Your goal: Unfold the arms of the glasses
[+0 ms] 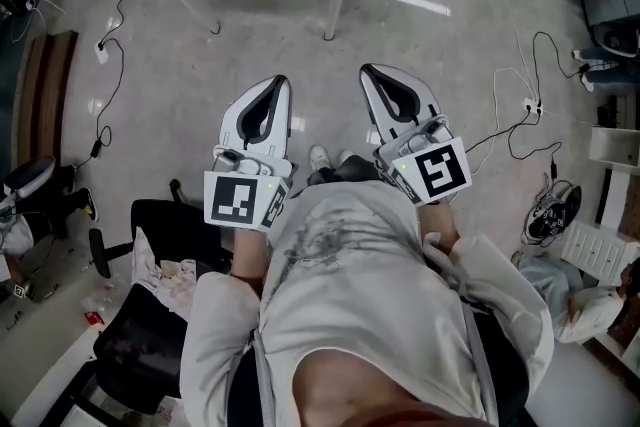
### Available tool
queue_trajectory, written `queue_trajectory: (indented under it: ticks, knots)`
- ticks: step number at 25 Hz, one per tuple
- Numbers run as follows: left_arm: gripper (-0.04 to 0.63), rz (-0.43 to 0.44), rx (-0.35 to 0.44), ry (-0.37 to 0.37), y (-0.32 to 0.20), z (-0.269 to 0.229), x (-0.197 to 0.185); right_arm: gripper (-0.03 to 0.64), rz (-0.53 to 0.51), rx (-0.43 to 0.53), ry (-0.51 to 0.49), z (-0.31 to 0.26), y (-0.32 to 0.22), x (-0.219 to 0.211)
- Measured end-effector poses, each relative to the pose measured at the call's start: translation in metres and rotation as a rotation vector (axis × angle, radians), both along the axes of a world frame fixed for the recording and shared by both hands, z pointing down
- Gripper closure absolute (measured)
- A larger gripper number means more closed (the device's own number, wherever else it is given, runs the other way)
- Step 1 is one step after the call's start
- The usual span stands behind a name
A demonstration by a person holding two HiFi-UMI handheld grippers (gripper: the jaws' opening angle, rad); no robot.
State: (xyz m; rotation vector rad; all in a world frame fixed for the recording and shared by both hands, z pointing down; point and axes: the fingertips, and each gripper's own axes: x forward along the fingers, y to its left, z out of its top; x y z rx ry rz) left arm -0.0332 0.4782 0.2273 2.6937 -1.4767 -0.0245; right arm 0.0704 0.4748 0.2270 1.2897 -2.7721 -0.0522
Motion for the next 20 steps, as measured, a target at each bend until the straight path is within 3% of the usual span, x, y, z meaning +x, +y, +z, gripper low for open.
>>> queue_trajectory:
  ticks: [7, 20]
  knots:
    - [0.588, 0.014, -0.003, 0.008, -0.028, 0.001, 0.000, 0.601, 0.003, -0.008, 0.012, 0.000, -0.028, -0.004]
    - [0.588, -0.044, -0.018, -0.028, -0.120, 0.009, 0.013, 0.601, -0.066, -0.022, -0.008, 0.011, -0.128, 0.005]
